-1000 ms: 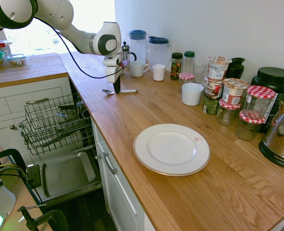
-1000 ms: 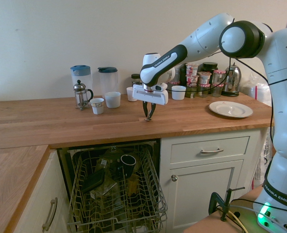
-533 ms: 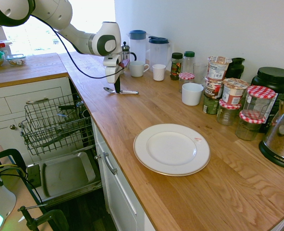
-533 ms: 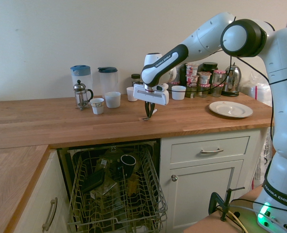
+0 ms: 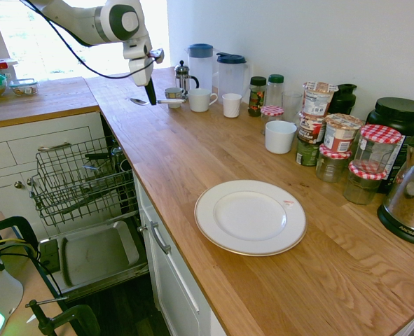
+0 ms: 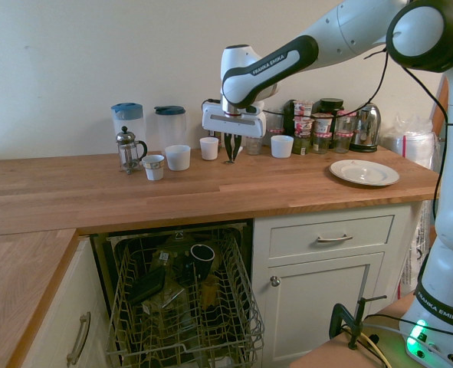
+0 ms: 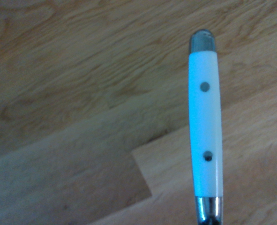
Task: Put the spoon in the dishwasher
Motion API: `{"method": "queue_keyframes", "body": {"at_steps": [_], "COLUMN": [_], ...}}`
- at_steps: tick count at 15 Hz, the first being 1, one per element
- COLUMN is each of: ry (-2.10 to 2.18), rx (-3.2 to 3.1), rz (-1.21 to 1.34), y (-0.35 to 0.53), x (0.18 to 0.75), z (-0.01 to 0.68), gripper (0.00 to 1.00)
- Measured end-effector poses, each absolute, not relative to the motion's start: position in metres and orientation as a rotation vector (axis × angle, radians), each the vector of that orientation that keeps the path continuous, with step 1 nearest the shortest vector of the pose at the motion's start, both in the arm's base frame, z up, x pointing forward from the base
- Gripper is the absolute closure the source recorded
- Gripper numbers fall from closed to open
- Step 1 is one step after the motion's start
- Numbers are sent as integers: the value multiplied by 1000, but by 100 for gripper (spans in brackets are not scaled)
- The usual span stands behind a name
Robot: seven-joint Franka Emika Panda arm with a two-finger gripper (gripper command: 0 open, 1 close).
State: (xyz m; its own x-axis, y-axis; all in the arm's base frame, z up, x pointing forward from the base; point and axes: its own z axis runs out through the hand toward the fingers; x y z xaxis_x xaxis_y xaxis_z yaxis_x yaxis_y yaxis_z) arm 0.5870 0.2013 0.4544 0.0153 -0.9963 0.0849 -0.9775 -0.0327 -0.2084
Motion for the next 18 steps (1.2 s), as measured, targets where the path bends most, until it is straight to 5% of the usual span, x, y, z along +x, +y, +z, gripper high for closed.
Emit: {"method": "queue_keyframes", "body": {"at_steps": [11, 18], "ry": [1789, 1757], "rx": [-2522, -2545], "rz": [-328, -260], "y": [313, 372], "x": [433, 362], "z": [404, 289], "gripper": [100, 100]}}
